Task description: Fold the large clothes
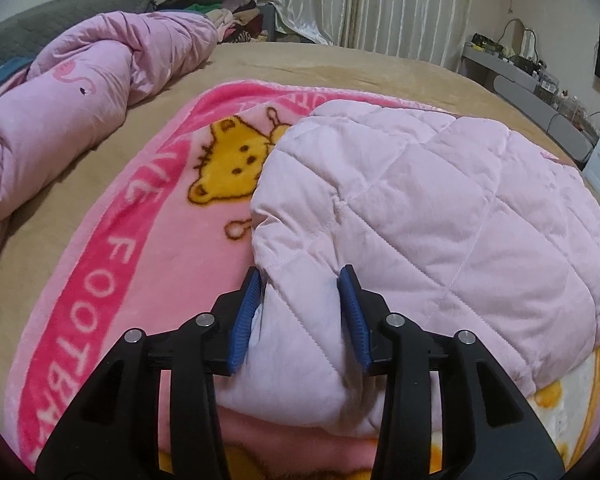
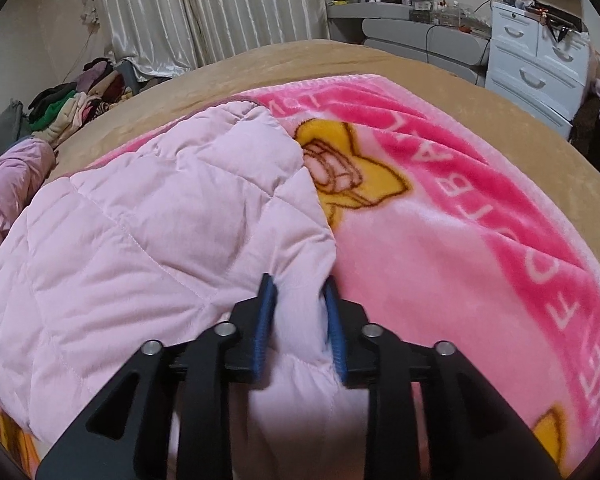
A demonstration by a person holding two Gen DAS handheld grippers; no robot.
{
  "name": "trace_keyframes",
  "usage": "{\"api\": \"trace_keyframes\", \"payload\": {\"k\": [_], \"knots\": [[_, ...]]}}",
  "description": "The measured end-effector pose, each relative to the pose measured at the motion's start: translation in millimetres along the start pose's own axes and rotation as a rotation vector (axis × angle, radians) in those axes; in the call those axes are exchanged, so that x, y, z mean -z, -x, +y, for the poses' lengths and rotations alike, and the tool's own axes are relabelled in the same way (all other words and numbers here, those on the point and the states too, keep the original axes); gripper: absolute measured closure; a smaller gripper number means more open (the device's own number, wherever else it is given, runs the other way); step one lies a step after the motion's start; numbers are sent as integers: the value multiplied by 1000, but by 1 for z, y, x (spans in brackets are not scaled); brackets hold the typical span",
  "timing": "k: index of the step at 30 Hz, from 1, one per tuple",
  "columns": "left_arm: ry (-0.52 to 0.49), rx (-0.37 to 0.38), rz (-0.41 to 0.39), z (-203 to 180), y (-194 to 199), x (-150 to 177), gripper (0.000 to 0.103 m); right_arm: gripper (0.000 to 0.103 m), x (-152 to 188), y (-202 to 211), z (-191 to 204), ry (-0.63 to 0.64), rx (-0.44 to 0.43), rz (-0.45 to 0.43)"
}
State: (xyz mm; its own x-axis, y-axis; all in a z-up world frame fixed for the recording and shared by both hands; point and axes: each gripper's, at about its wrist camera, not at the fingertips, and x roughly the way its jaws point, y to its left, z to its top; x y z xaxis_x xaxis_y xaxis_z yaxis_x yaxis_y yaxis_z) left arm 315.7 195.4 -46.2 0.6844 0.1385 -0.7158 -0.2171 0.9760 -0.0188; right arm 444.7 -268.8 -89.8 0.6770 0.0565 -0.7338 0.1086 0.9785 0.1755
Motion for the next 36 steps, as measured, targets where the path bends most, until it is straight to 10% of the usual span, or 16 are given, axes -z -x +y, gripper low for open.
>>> {"api": "trace_keyframes", "payload": {"k": [3, 11, 20, 36], "knots": [[-23, -21, -6, -2, 8, 1, 64, 38, 5, 7, -8, -32, 15, 2], [-16, -35, -6, 0, 23, 2, 41, 20, 17, 35, -27, -88, -57, -10], [-4, -40, -38, -4, 49, 1, 9, 15, 22, 72, -21, -71, -121, -34], [18, -27, -86, -5, 106, 14, 9, 4, 37, 136, -5, -54, -216, -122]]}}
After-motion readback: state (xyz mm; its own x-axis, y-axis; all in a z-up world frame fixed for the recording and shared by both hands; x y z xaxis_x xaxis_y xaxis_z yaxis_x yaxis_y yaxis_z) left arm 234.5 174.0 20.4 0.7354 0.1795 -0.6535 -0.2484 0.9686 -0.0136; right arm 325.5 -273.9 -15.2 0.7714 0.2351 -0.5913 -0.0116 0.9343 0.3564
